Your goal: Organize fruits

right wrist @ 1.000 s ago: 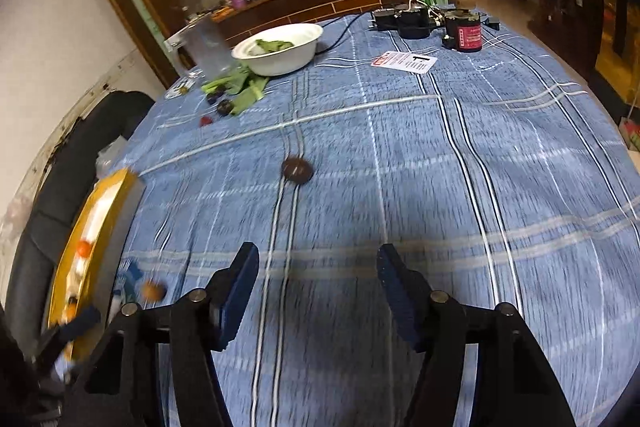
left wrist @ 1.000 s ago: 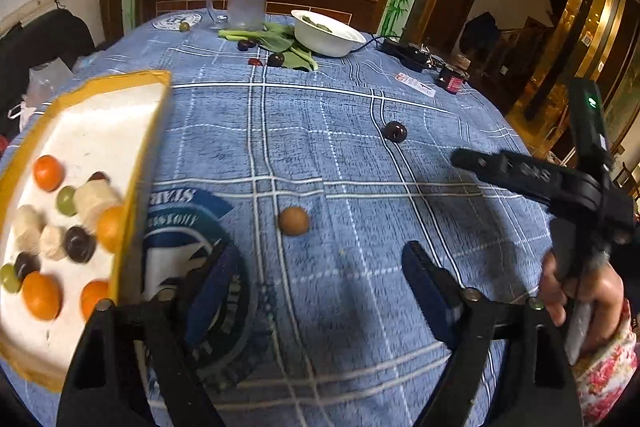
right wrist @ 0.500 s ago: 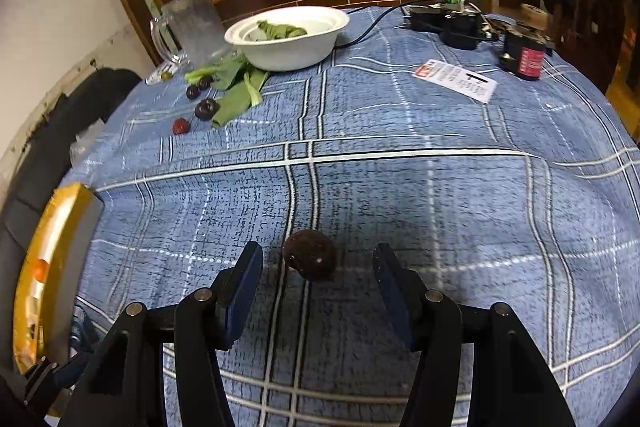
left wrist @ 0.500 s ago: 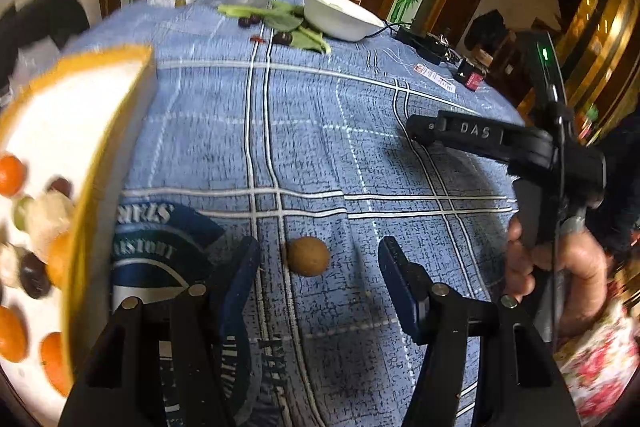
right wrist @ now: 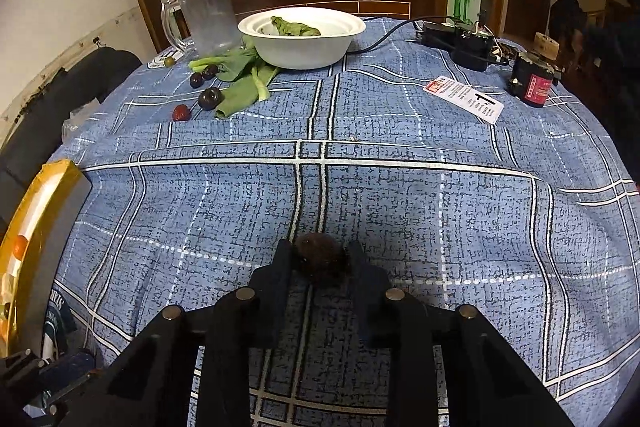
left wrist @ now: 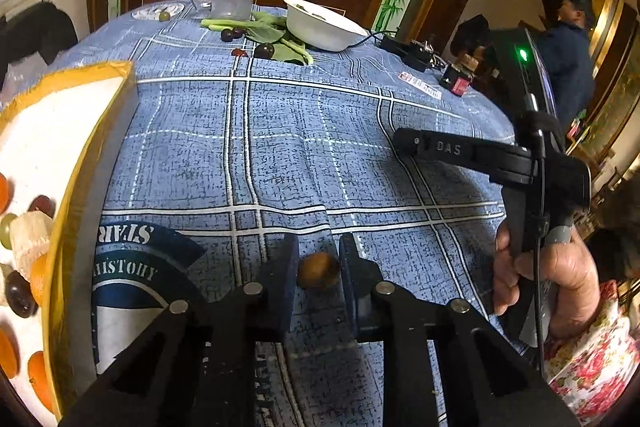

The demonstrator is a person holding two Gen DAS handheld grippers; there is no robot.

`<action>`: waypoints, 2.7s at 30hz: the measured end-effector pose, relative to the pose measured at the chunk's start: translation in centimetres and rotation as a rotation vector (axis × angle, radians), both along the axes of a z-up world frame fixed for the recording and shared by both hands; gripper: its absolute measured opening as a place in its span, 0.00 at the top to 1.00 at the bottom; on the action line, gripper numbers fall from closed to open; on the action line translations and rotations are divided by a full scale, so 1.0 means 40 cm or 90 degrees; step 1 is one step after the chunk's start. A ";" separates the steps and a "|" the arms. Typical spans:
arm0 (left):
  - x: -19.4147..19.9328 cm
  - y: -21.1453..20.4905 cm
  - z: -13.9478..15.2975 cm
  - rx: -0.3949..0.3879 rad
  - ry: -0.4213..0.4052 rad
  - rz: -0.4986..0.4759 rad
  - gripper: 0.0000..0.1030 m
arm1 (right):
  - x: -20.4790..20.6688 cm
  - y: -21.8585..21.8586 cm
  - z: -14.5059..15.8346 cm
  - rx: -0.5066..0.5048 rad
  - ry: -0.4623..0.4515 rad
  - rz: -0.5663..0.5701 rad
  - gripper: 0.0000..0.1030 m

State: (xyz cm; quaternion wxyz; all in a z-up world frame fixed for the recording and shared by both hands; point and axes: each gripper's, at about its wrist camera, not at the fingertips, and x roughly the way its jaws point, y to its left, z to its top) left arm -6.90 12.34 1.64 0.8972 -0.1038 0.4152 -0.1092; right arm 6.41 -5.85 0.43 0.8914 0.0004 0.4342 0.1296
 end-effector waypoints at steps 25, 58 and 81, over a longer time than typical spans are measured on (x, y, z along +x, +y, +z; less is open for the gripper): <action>-0.057 0.042 0.065 -0.043 -0.041 0.026 0.80 | -0.179 -0.063 0.111 0.062 -0.020 -0.009 0.74; -0.263 0.473 0.089 -0.014 -0.045 0.293 0.59 | -0.258 0.692 0.084 0.003 0.047 0.312 0.72; -0.333 0.388 0.182 0.061 -0.119 0.312 0.16 | -0.392 0.458 0.208 0.048 -0.076 0.199 0.38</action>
